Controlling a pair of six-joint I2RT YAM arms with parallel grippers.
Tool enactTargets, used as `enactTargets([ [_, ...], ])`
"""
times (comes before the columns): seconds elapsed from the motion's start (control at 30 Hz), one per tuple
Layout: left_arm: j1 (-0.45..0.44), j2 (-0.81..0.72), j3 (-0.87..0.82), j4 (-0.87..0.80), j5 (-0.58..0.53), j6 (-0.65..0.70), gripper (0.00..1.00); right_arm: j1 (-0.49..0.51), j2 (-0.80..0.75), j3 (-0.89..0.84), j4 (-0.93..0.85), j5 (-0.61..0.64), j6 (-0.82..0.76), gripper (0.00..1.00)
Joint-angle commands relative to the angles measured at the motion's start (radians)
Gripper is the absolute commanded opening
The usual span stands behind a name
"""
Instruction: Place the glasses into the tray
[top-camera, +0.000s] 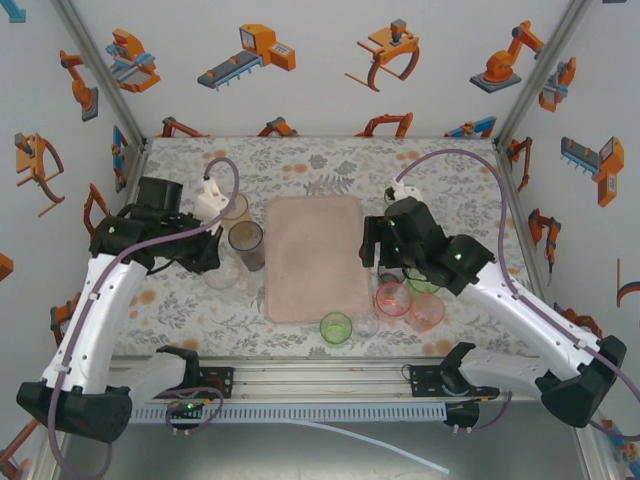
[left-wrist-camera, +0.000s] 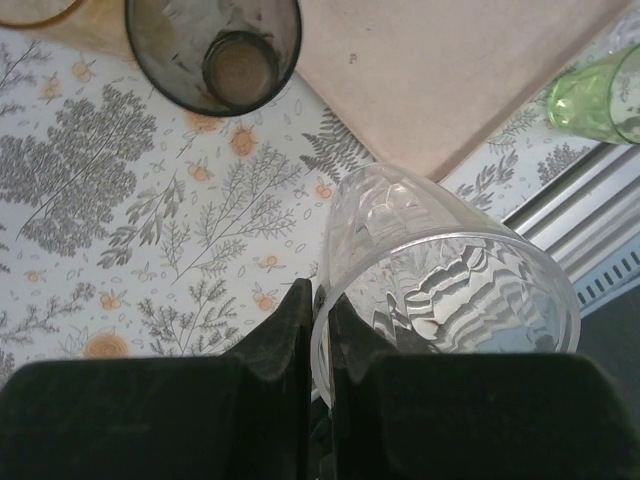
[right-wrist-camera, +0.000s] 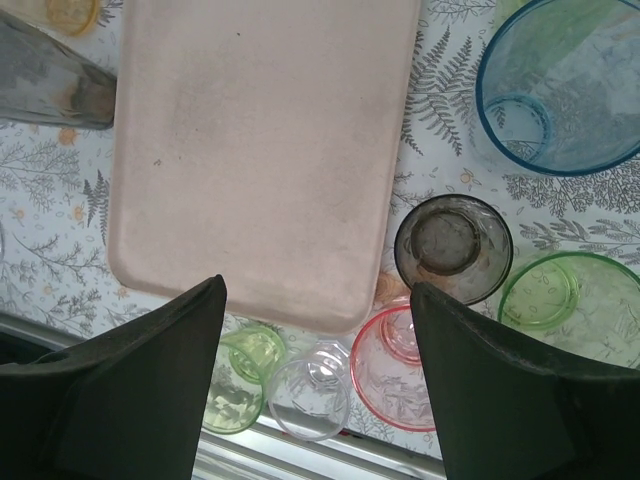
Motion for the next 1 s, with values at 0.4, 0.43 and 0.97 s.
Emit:
enactTargets([
  [0.4,-0.357,0.168,0.054,0.1,-0.127,-0.002,0.03,-0.012,-0.083,0.106,-0.177,0.077,0.087,0.67],
  [0.43,-0.371,0.172,0.039,0.125,-0.14,-0.008,0.02,-0.013,-0.097,0.108,-0.183,0.081,0.096,0.67],
  [0.97,-0.439,0.234,-0.103,0.32,-0.179,-0.066,0.02,-0.012,-0.191,0.131,-0.287,0.117,0.147,0.68],
])
